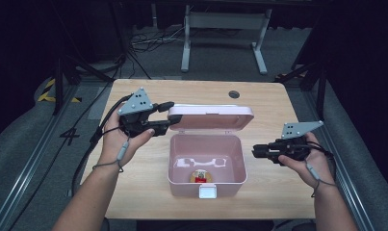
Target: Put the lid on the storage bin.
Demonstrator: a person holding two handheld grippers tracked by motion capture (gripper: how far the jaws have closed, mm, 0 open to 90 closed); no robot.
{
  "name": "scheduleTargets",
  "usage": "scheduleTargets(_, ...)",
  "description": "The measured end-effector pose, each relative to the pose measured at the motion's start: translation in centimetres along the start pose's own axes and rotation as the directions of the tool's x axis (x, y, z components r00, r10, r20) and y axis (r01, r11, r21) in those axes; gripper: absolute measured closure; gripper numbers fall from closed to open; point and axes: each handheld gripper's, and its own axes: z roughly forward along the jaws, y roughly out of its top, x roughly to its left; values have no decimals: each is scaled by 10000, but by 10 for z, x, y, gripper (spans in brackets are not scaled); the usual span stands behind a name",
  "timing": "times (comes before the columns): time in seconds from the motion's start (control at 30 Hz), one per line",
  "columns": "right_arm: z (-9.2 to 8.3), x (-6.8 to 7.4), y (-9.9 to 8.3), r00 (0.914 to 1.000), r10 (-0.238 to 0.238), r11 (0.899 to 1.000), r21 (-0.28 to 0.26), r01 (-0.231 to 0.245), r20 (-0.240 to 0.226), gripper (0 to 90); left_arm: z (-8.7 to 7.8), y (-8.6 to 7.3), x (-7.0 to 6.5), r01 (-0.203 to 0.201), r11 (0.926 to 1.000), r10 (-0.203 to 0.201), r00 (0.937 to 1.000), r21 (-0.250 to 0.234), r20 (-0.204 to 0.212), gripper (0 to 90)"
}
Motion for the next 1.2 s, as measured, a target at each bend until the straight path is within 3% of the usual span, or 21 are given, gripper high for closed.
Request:
scheduleTargets(0.33,-4,9,6,9998,-82,9975,-707,69,-184,837,-1,-11,-6,148,9999,-147,9992,-17,369,511)
scheduleTargets(0.6,-6,16,11,9988,-74,9907,-1364,8,-477,899,-1,-16,-13,-58,9999,54,9990,97,438,482)
scheduleTargets(0.8,-3,24,15,9978,-110,9793,-2026,-23,-649,900,-2,-18,-16,-205,9997,199,9989,131,420,474)
scheduleTargets(0.97,-2,26,19,9967,-195,9630,-2694,-25,-788,900,-4,-21,-19,-211,9997,204,9989,152,421,454)
scheduleTargets(1.2,-1,24,23,9963,-293,9642,-2649,68,-811,900,-7,-28,-24,-100,9993,83,9989,370,463,398)
